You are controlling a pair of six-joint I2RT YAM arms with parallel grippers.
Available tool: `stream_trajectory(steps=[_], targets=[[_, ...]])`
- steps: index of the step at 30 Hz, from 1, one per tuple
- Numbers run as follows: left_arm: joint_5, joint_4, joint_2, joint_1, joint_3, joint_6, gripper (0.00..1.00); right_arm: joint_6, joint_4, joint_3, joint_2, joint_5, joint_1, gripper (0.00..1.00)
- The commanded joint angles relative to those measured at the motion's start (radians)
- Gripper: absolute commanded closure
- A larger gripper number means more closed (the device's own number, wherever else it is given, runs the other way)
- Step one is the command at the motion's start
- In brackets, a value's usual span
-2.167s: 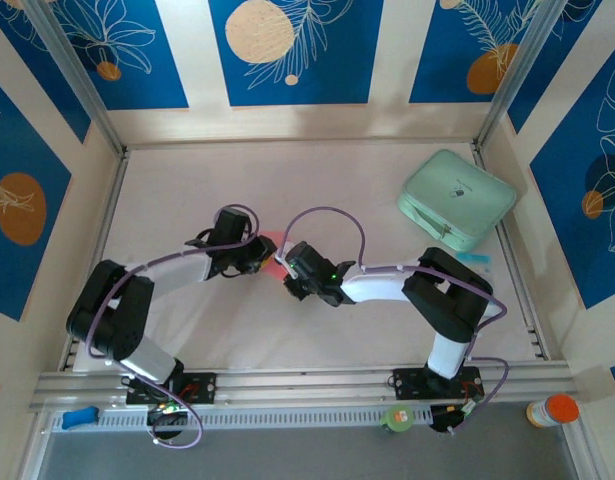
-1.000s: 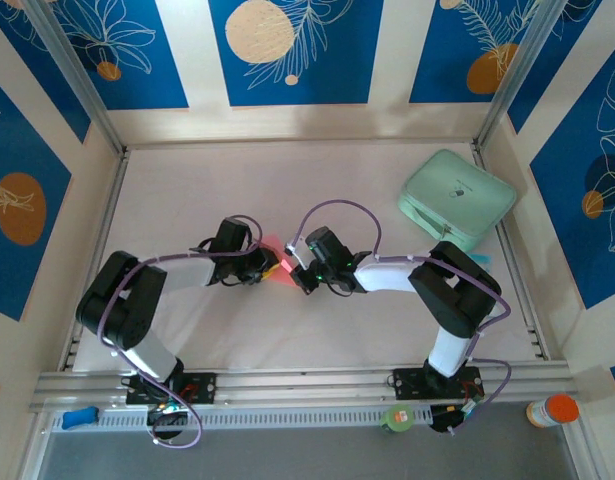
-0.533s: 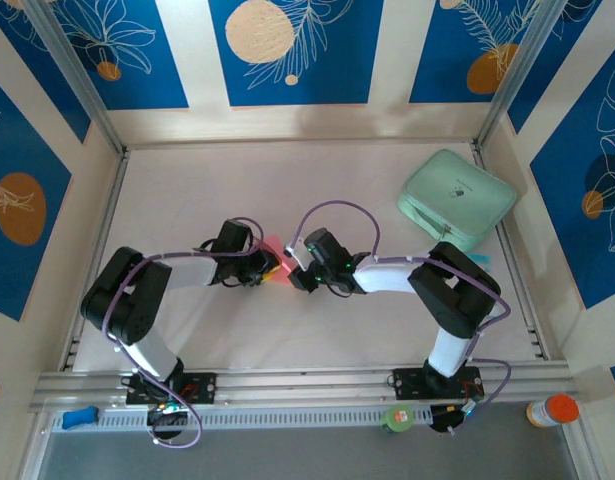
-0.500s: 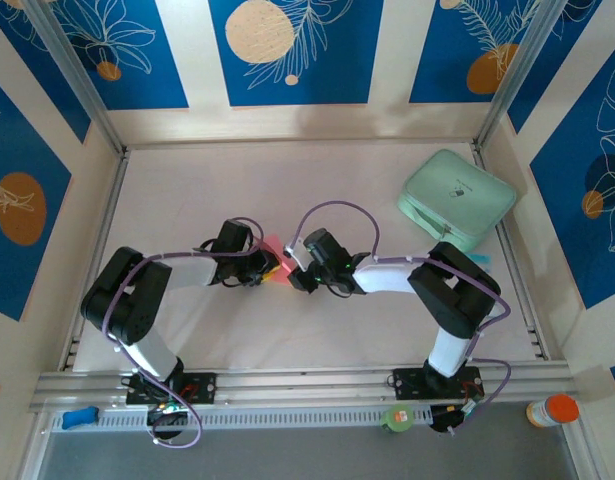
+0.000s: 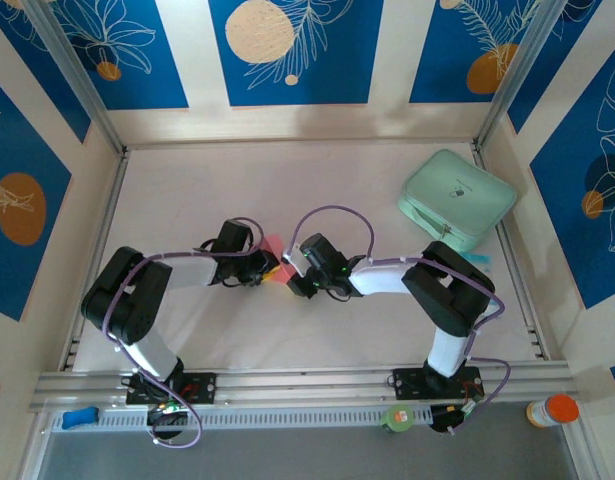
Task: Fold a paper plane with a square sheet of paper (pick it up from the middle)
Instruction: Fourth fold the wing at the center of the table.
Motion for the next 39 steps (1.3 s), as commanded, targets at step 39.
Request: stream_trajectory(steps=[39], targets=[[0.001, -0.039, 0.003, -0.006, 0.008, -0.001, 0.63, 0.155, -0.221, 0.129, -0.003, 0.245, 0.074, 0.71]])
